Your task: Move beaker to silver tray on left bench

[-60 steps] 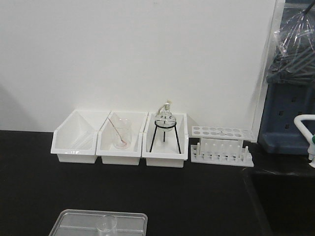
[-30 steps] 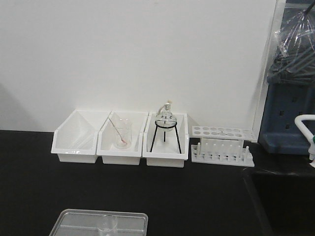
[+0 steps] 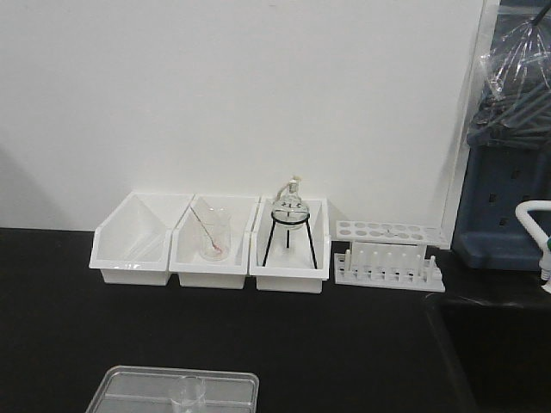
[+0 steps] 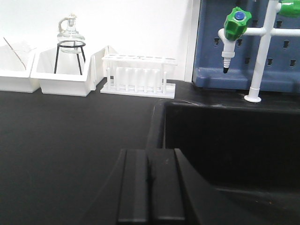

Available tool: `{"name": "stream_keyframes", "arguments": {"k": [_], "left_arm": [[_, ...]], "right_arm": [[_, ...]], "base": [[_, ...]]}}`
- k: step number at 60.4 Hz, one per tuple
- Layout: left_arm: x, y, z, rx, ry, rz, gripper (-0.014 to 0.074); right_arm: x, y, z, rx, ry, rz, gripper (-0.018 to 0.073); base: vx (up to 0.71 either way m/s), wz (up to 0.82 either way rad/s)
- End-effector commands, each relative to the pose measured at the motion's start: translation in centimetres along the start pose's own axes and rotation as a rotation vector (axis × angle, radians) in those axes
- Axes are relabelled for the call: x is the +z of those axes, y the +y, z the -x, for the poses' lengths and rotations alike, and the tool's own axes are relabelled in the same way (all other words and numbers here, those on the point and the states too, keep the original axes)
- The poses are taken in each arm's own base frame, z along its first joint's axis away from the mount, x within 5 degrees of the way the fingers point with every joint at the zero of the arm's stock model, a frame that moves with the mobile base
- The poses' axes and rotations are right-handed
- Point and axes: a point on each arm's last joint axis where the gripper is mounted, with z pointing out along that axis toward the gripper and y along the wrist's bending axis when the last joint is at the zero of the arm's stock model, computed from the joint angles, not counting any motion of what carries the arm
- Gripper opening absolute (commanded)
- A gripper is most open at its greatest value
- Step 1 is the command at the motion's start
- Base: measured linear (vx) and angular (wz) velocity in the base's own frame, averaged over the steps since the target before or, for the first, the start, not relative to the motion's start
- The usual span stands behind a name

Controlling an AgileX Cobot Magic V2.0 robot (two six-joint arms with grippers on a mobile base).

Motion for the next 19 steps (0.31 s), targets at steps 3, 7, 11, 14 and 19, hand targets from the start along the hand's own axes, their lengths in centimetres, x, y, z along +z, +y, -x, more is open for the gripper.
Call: {"name": "stream_keyframes", "arguments": {"k": [3,7,11,14,19], "left_arm": [[0.16,-0.07,0.09,-0.002,-0.063,-0.005,0.0001],[0.16,-0.07,0.09,-0.002,-0.063,-0.005,0.0001],[0.16,-0.07,0.09,-0.002,-0.063,-0.005,0.0001],[0.16,-0.07,0.09,-0.002,-0.063,-0.005,0.0001],[0.16,-0.07,0.09,-0.002,-0.063,-0.005,0.0001]], "right_arm": [[-0.08,0.00,0.65,-0.022,-0.091,-0.002,-0.0014],[-0.08,0.00,0.65,-0.022,-0.091,-0.002,-0.0014],[-0.08,0.00,0.65,-0.022,-0.091,-0.002,-0.0014],[-0.08,0.00,0.65,-0.022,-0.091,-0.002,-0.0014],[-0.08,0.00,0.65,-0.022,-0.091,-0.002,-0.0014]], "base": [[0.00,0.00],[0.00,0.00],[0.00,0.00],[0.00,0.00],[0.00,0.00]]}}
